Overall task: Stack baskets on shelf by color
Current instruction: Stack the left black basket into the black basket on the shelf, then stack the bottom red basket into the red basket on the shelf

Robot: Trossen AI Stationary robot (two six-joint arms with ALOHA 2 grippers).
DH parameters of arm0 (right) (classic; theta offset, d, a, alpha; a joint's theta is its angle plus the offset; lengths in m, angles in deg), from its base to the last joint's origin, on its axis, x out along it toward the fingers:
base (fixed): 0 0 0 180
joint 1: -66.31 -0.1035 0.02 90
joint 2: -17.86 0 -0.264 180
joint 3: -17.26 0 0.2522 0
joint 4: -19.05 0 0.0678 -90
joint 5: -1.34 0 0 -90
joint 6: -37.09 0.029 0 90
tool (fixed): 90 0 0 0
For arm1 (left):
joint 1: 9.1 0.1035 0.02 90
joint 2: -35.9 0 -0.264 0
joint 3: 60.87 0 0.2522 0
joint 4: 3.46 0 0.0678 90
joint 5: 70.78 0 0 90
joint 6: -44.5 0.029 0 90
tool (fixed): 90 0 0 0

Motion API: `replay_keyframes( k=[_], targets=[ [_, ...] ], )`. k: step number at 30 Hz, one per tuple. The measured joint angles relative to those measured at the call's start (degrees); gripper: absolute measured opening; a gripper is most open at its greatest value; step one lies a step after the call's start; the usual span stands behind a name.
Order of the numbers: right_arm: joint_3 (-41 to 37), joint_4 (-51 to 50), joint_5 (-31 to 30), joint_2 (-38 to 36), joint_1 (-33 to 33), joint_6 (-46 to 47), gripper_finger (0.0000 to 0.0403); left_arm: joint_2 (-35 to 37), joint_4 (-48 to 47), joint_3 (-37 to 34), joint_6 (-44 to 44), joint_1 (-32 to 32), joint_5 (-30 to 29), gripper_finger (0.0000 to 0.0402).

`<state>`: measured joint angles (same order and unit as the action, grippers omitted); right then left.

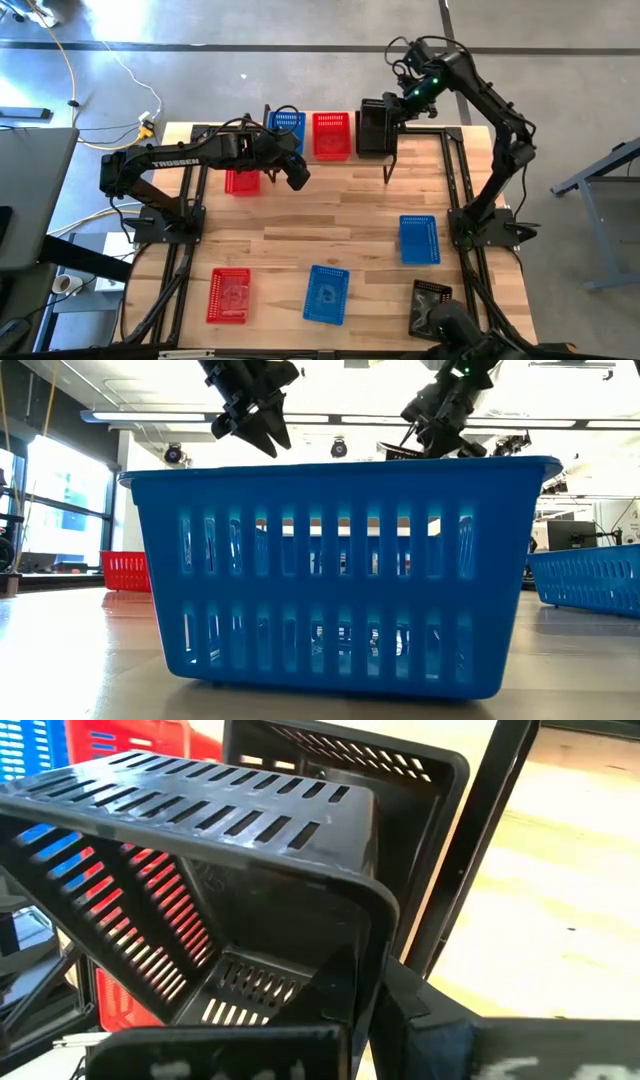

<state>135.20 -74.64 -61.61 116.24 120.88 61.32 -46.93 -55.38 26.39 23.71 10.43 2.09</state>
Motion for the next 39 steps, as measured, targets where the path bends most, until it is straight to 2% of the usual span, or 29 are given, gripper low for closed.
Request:
replay_keyframes(
  k=[16, 28, 33, 39],
  targets=[
    [0.0, 0.0, 0.0, 0.2, 0.0, -1.2, 0.0003, 0.0, 0.1, 0.0, 0.0, 0.0, -0.2, 0.017],
    [0.0, 0.0, -3.1, 0.2, 0.0, -2.2, 0.0087, 0.0, 0.0, 0.0, 0.0, 0.0, -0.2, 0.017],
    [0.3, 0.3, -3.1, 0.2, 0.0, -2.2, 0.0096, 0.0, -0.3, 0.0, 0.0, 0.0, -0.2, 0.017],
    [5.6, -1.2, -4.2, 0.2, -0.2, -4.4, 0.0096, 0.0, -1.6, 0.0, 0.0, 0.0, -1.0, 0.017]
  ],
)
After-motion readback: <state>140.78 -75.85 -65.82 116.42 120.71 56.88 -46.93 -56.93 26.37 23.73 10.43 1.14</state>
